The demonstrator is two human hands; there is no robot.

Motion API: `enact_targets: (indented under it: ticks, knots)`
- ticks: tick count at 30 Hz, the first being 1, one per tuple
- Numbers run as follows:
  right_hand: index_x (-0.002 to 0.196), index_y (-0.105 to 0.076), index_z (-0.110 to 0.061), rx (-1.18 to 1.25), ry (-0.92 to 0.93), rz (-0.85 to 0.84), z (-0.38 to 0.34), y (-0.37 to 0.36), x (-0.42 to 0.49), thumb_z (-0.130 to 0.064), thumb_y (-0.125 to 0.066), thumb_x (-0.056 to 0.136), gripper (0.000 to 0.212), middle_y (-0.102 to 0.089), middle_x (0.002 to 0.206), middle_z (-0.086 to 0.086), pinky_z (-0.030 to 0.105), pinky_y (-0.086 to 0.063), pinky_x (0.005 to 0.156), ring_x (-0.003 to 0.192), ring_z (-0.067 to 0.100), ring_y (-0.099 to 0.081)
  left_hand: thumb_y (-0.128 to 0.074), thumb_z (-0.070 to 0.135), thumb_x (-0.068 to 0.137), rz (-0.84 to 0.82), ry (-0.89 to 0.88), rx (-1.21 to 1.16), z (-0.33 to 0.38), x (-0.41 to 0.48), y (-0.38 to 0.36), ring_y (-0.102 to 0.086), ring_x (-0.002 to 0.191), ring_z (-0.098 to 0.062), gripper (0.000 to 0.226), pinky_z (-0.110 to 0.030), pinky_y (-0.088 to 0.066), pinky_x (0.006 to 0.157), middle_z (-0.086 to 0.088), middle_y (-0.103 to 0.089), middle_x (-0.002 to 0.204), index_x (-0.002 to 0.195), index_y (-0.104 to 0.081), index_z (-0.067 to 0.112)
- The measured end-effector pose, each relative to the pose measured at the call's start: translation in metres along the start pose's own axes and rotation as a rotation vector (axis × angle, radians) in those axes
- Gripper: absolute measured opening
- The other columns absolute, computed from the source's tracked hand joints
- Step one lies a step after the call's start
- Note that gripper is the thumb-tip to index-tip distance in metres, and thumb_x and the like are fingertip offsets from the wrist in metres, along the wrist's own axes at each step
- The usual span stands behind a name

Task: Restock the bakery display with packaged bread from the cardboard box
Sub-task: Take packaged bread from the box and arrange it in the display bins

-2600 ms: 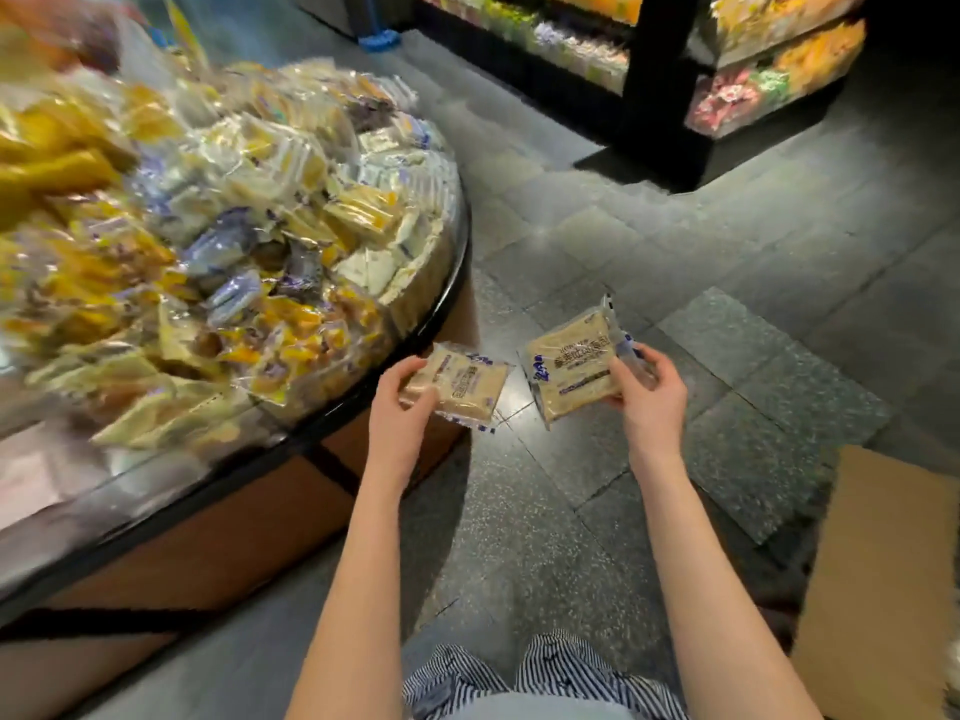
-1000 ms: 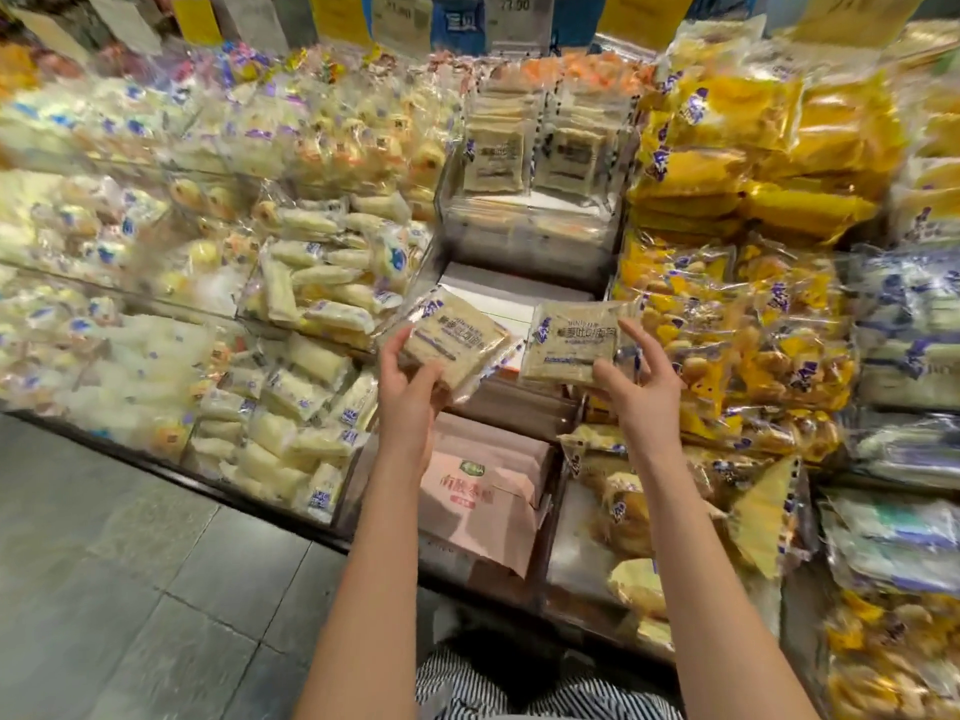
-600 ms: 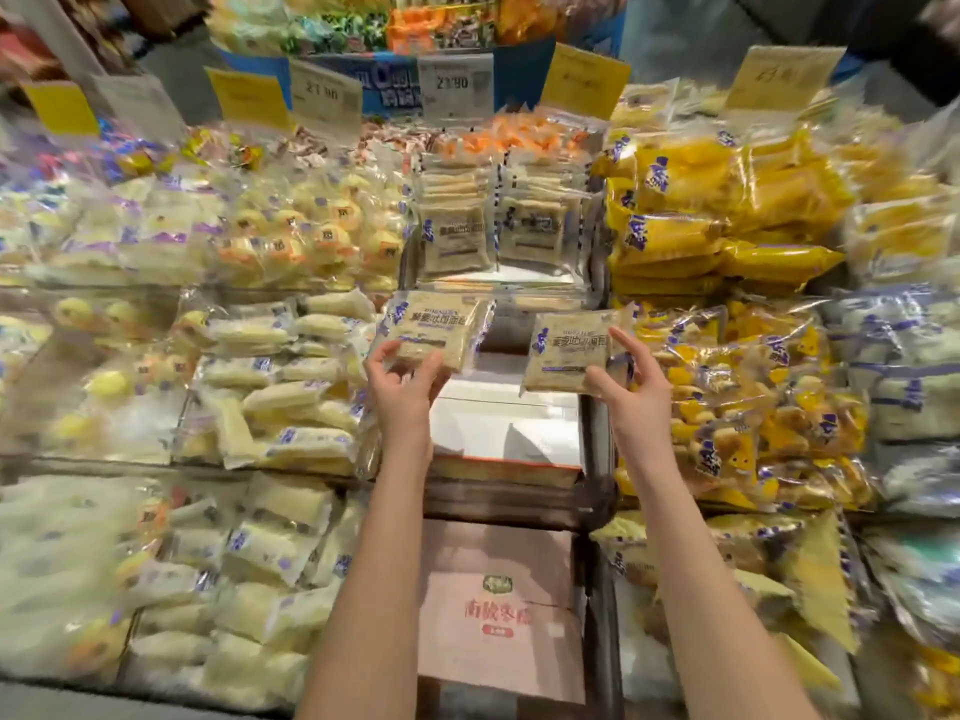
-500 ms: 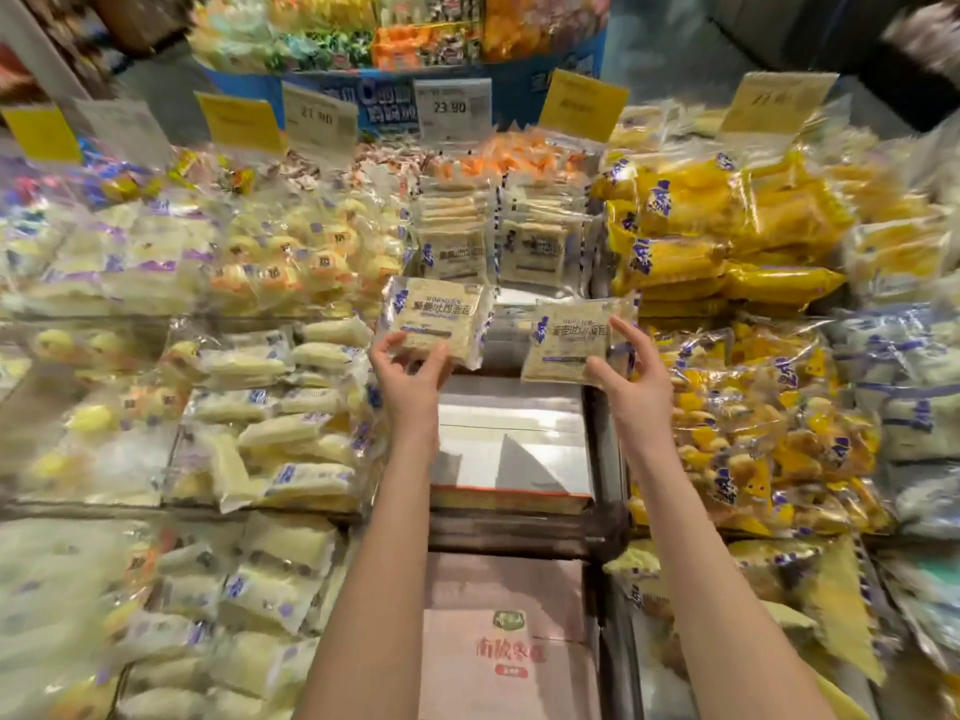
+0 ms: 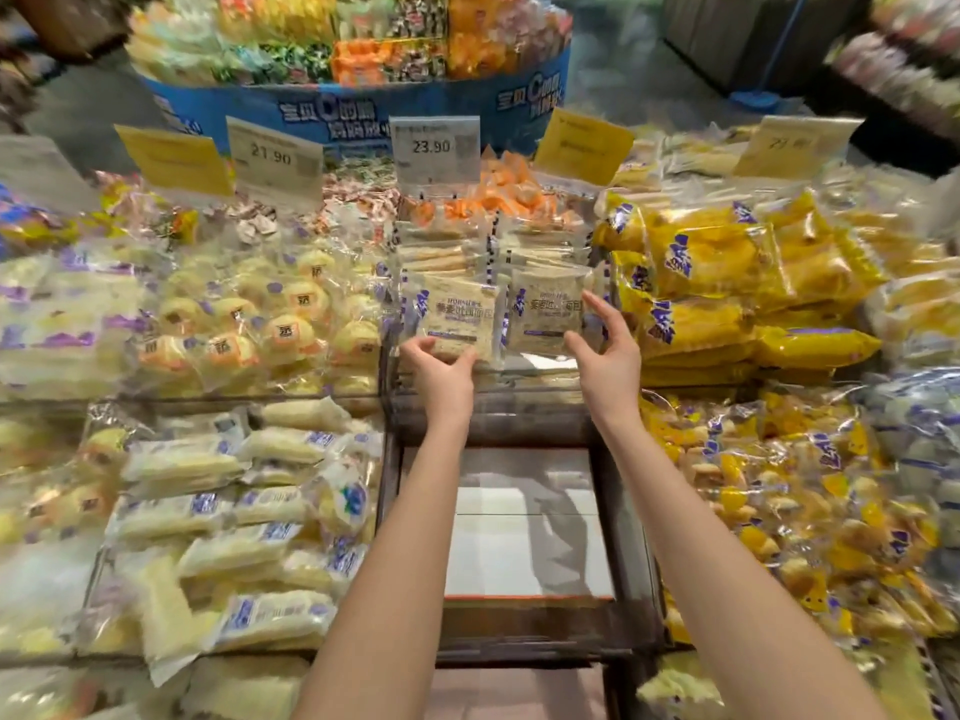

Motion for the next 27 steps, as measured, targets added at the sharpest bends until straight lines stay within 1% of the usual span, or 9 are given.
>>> enact_targets:
  ticks: [2, 4, 6, 9, 11, 14, 17, 23, 27]
  knots:
    - [0.134, -0.056, -0.020, -0.027, 0.002, -0.013, 0.007, -0.006, 0.005, -0.005, -0.065, 0.090, 0.048, -0.054, 0.132, -0.013, -0.001, -0.033, 0.096, 0.122, -0.004, -0.045, -0.067, 0.008, 0.091, -0.032, 0.038, 0.078, -0.007, 0.011, -0.004, -0.064, 0.076, -0.013, 0.036, -0.021, -0.048, 0.063, -0.008, -0.057, 0.106, 0.108, -0.036, 0.013]
    - [0.136, -0.053, -0.017, -0.047, 0.010, -0.022, 0.011, -0.010, 0.008, -0.005, -0.068, 0.088, 0.051, -0.053, 0.132, -0.010, -0.002, -0.031, 0.095, 0.120, -0.006, -0.044, -0.067, 0.014, 0.092, -0.102, 0.042, 0.202, -0.008, 0.020, -0.008, -0.069, 0.066, -0.009, 0.027, -0.017, -0.051, 0.056, -0.010, -0.064, 0.102, 0.102, -0.043, 0.011]
    - [0.137, -0.050, -0.014, -0.143, 0.043, -0.060, 0.013, -0.013, 0.014, -0.006, -0.070, 0.086, 0.055, -0.053, 0.129, -0.001, 0.001, -0.032, 0.092, 0.115, 0.002, -0.048, -0.069, 0.027, 0.092, -0.133, -0.045, 0.522, 0.000, 0.026, -0.007, -0.067, 0.074, -0.012, 0.026, -0.023, -0.051, 0.063, -0.007, -0.066, 0.100, 0.100, -0.051, 0.009]
    - [0.137, -0.046, -0.018, -0.417, 0.043, -0.121, 0.019, -0.018, 0.020, -0.013, -0.073, 0.086, 0.057, -0.044, 0.126, 0.009, 0.017, -0.038, 0.086, 0.101, 0.014, -0.050, -0.066, 0.035, 0.093, -0.076, -0.248, 0.874, 0.021, 0.022, -0.003, -0.060, 0.094, -0.025, 0.037, -0.033, -0.042, 0.073, -0.008, -0.061, 0.108, 0.113, -0.051, 0.008]
    - [0.139, -0.042, -0.020, -0.521, 0.037, -0.120, 0.023, -0.020, 0.021, -0.016, -0.074, 0.086, 0.062, -0.037, 0.136, 0.014, 0.030, -0.046, 0.090, 0.110, 0.027, -0.054, -0.068, 0.036, 0.091, -0.103, -0.341, 0.943, 0.026, 0.020, -0.009, -0.061, 0.103, -0.034, 0.056, -0.042, -0.050, 0.079, -0.014, -0.052, 0.127, 0.132, -0.040, 0.011]
    - [0.152, -0.018, -0.037, -0.618, 0.033, -0.146, 0.028, -0.027, 0.020, -0.018, -0.075, 0.086, 0.089, -0.017, 0.155, 0.021, 0.044, -0.046, 0.099, 0.131, 0.043, -0.043, -0.071, 0.034, 0.089, -0.151, -0.417, 1.050, 0.022, 0.018, -0.015, -0.061, 0.096, -0.033, 0.083, -0.040, -0.052, 0.072, -0.014, -0.034, 0.135, 0.151, -0.017, 0.033]
    - [0.151, 0.001, -0.051, -0.671, 0.012, -0.196, 0.032, -0.033, 0.019, -0.021, -0.074, 0.087, 0.104, -0.002, 0.161, 0.021, 0.044, -0.045, 0.101, 0.141, 0.042, -0.032, -0.075, 0.030, 0.086, -0.144, -0.447, 1.109, 0.015, 0.020, -0.013, -0.059, 0.100, -0.038, 0.099, -0.043, -0.056, 0.074, -0.013, -0.020, 0.145, 0.153, -0.004, 0.044]
    - [0.151, 0.004, -0.050, -0.700, 0.009, -0.215, 0.037, -0.045, 0.033, -0.018, -0.074, 0.087, 0.106, 0.001, 0.161, 0.023, 0.049, -0.036, 0.109, 0.148, 0.041, -0.014, -0.073, 0.023, 0.087, -0.124, -0.494, 1.174, 0.017, 0.032, -0.011, -0.062, 0.087, -0.033, 0.098, -0.037, -0.056, 0.069, -0.012, -0.010, 0.150, 0.154, -0.005, 0.043]
    - [0.152, 0.002, -0.050, -0.678, 0.027, -0.227, 0.035, -0.047, 0.048, -0.004, -0.072, 0.085, 0.109, 0.008, 0.161, 0.020, 0.041, -0.045, 0.100, 0.146, 0.043, -0.020, -0.073, 0.011, 0.084, -0.077, -0.565, 1.148, 0.019, 0.045, -0.011, -0.061, 0.086, -0.032, 0.101, -0.037, -0.057, 0.064, -0.005, 0.009, 0.151, 0.152, -0.006, 0.044]
Point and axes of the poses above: each hand's wrist, its own x-axis towards the middle knuckle, its own y-axis out of the back of the hand, z = x × y, the point moved 6 cm from there along x, towards the middle knuckle
